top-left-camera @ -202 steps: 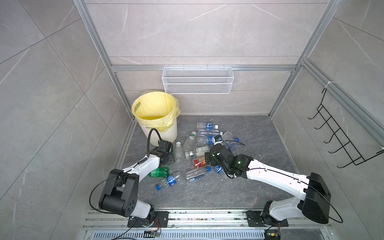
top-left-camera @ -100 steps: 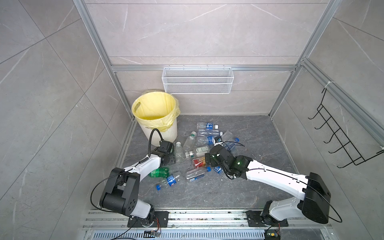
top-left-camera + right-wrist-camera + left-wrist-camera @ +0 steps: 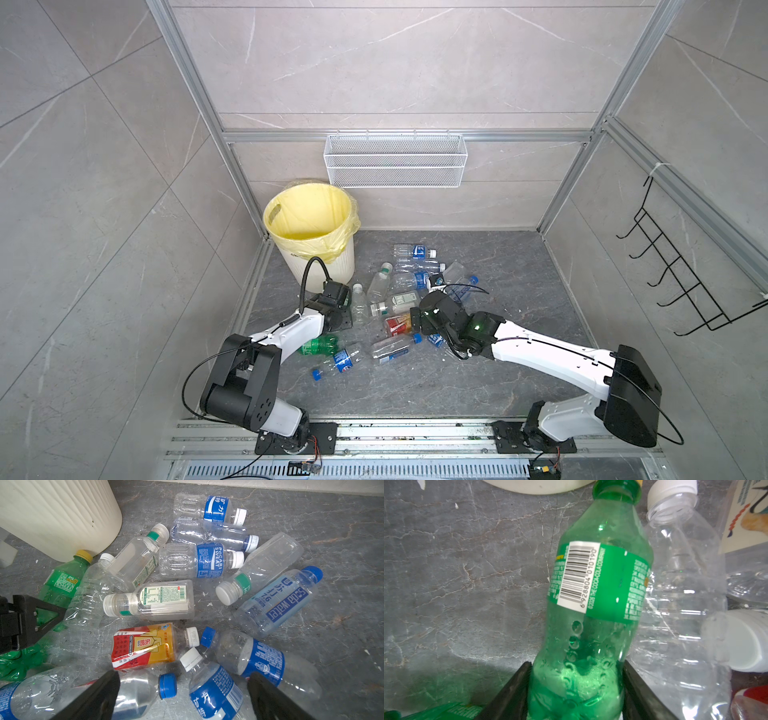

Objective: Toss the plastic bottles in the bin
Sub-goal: 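Close the left gripper around the green bottle's body, then lift the green bottle with the left gripper and carry it over the bin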

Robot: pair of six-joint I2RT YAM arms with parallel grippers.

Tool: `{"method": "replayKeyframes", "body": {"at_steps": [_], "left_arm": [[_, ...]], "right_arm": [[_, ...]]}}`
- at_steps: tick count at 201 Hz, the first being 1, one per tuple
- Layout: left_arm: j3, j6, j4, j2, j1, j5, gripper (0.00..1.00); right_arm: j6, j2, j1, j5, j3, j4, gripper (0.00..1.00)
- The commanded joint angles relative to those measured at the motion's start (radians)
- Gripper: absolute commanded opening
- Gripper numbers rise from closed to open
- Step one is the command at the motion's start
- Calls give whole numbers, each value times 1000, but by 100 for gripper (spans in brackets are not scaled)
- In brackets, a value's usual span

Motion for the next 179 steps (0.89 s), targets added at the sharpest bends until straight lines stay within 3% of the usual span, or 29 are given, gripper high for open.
{"method": "replayKeyframes", "body": {"at_steps": [1,55,123,179], "left_arm": [[46,14,-26,-35,-4,10,53],[109,-6,-95,-89,-28,65,50],[206,-21,-171,-201,-138,103,49],[466,43,-271,-240,-153,129,49]], "right_arm": [[23,-28,6,-1,4,-18,100],[9,-4,-2,-44,127,-102,100],[-46,42,-46,-107,311,-188,100],[-80,101,-76,-169,447,-168,100]]}}
